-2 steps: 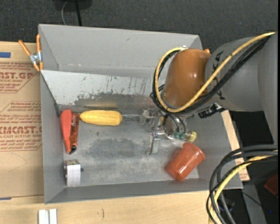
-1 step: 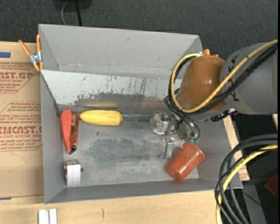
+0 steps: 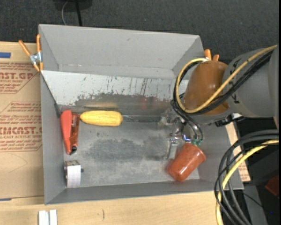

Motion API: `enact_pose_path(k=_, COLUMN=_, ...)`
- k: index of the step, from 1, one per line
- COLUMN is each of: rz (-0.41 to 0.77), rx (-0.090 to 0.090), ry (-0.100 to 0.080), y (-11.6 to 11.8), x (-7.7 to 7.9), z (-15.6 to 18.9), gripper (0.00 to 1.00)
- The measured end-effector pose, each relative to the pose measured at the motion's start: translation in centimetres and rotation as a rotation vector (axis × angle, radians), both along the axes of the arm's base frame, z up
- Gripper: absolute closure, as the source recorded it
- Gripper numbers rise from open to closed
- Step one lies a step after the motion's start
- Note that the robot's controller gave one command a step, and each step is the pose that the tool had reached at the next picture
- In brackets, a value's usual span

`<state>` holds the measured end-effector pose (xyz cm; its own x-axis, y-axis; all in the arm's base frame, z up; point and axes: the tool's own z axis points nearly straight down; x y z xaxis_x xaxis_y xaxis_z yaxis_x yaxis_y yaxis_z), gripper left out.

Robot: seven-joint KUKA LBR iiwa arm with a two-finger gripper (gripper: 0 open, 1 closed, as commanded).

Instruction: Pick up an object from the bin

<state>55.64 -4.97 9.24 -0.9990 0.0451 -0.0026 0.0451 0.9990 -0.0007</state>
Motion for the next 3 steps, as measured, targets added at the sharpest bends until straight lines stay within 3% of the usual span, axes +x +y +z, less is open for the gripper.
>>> enact_pose_path(k=1, rz=0.086, rx=0.004, ry=0.004, y=-1.9, x=0.3, z=-0.6, gripper=0.0)
enact_pose_path(k=2, rz=0.156, rx=0.014, ry=-0.015, y=-5.4, x=-0.6, z=-0.3, gripper=0.0)
enact_pose_path(k=3, rz=0.36, rx=0.003, ry=-0.019, y=-7.5, x=-0.7, z=0.3, gripper=0.0)
